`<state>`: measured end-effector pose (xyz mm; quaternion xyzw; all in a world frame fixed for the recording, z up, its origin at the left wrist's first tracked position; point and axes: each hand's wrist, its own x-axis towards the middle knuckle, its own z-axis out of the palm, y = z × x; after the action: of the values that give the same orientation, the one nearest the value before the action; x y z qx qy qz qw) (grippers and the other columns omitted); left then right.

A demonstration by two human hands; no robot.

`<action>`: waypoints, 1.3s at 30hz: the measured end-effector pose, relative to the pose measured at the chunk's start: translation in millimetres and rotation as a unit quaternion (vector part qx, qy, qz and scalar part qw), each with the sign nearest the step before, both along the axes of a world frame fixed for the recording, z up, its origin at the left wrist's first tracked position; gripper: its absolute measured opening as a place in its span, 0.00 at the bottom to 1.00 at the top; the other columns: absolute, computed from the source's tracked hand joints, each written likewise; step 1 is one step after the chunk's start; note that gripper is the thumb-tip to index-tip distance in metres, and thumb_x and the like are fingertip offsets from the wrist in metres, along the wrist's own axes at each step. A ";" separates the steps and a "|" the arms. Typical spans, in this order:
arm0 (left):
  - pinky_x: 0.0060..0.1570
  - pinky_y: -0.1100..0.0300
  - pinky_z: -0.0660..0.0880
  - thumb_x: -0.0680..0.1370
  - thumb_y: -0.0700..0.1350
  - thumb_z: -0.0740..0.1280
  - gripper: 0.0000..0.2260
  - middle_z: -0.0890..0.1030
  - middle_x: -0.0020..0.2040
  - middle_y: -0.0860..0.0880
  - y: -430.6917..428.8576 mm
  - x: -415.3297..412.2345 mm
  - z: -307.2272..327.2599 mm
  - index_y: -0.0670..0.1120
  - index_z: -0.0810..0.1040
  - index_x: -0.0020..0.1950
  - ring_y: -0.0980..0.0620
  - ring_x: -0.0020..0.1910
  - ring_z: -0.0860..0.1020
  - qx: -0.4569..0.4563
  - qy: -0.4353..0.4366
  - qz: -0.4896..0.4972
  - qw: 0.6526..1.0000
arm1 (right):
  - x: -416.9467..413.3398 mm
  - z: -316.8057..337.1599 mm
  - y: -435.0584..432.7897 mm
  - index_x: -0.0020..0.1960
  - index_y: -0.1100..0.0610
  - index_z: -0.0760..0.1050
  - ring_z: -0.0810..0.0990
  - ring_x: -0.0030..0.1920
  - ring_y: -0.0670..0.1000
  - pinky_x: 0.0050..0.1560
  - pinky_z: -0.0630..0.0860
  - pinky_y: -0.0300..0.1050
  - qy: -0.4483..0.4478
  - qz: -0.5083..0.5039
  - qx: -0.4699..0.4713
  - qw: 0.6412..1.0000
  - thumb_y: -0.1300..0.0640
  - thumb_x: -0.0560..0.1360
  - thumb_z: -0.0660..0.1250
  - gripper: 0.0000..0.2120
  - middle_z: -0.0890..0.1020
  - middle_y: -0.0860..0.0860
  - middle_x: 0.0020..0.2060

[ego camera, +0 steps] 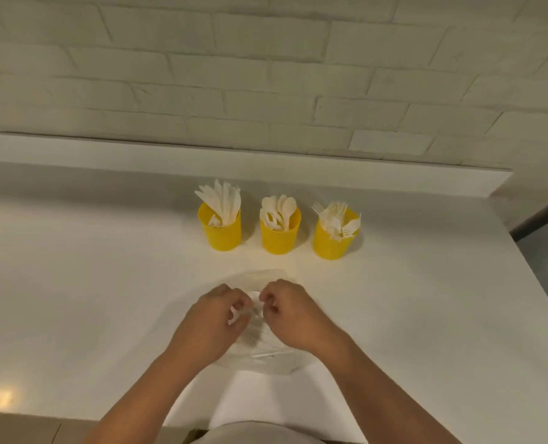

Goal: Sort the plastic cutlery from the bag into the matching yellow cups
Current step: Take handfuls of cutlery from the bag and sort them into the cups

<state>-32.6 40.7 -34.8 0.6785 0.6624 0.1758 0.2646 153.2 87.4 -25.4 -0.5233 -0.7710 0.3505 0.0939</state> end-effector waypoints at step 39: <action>0.35 0.56 0.77 0.84 0.49 0.56 0.15 0.84 0.59 0.48 31.0 -12.7 17.0 0.48 0.79 0.63 0.47 0.33 0.81 -0.115 -0.323 0.217 0.914 | 3.5 -8.8 -36.3 0.45 0.50 0.62 0.69 0.33 0.47 0.35 0.67 0.43 0.074 -0.055 -0.044 0.995 0.54 0.83 0.58 0.09 0.71 0.49 0.35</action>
<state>-45.3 71.8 -17.8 0.3894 0.6876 0.3608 0.4954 156.7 51.1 -34.1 -0.5413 -0.7158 0.4163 0.1461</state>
